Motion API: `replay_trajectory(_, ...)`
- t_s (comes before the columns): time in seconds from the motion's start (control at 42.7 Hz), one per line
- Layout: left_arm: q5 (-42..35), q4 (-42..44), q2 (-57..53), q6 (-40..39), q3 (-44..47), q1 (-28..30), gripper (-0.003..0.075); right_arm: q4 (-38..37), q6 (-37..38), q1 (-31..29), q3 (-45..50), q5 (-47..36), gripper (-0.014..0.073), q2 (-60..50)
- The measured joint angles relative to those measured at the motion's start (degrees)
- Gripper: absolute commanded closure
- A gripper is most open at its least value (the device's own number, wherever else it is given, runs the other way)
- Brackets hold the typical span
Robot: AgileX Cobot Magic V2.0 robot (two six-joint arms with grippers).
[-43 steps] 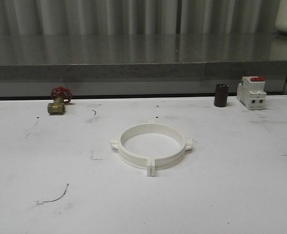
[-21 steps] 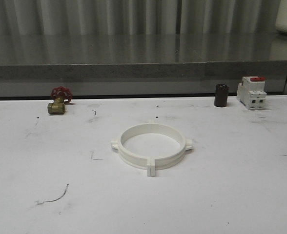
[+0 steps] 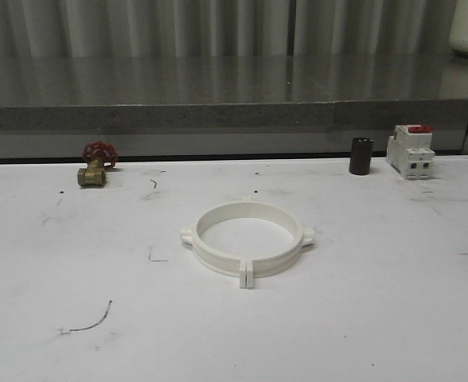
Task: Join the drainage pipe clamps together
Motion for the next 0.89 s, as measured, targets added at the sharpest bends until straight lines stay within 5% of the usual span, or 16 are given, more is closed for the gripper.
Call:
replay_trajectory(0.141,-4.41,2.04,-7.31,0.00,3.66,7.79,0.0741,0.00,0.00,0.00,0.00,0.00,0.0661,0.00)
replay_trajectory(0.468,-28.47,2.71,-29.13,0.00,22.84,23.90,0.0741,0.06,0.00,0.00,0.00,0.00,0.0661,0.00)
replay_trajectory(0.89,-31.59,0.86,-37.50,0.00,38.11,26.43,0.0741,0.14,-0.09,0.00,0.00,0.00,0.0661,0.00)
